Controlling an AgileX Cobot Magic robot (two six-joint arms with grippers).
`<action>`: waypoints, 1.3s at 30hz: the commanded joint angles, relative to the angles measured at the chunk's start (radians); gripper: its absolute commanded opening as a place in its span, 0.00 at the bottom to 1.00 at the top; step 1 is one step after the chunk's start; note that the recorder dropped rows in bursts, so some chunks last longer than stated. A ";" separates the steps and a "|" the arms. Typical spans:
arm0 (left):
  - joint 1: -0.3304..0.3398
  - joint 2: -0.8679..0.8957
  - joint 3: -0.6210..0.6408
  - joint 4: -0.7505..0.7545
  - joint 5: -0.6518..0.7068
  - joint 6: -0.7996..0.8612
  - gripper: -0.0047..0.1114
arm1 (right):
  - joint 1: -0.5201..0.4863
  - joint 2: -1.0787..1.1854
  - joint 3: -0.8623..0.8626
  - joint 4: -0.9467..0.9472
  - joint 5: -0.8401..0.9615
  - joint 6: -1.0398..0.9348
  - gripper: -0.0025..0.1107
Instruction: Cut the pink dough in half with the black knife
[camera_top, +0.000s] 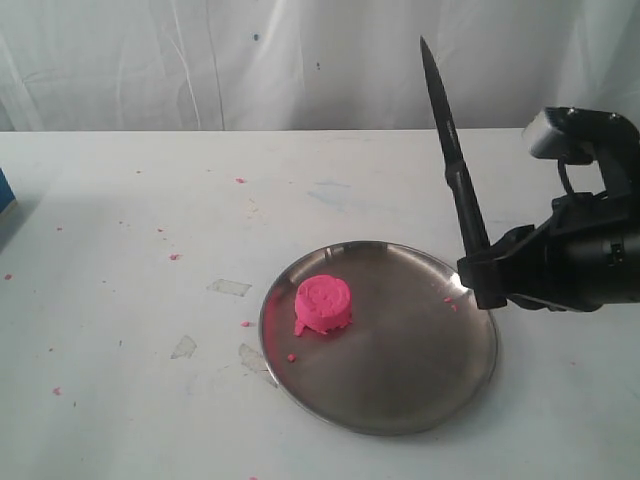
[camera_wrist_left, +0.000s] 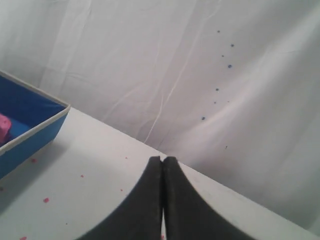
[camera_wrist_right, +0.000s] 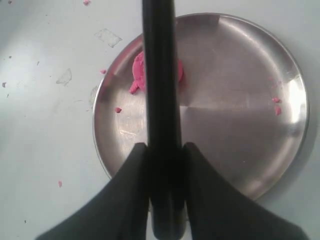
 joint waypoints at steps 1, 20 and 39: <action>-0.005 0.137 -0.021 0.008 -0.122 -0.141 0.04 | 0.000 -0.004 0.004 0.015 -0.024 0.003 0.02; -0.161 1.062 -0.441 1.122 -0.352 -0.181 0.04 | 0.000 -0.002 0.027 -0.051 -0.052 -0.025 0.02; -0.229 1.398 -0.745 1.456 -0.705 -0.370 0.04 | 0.338 0.361 -0.237 -0.923 0.114 0.593 0.02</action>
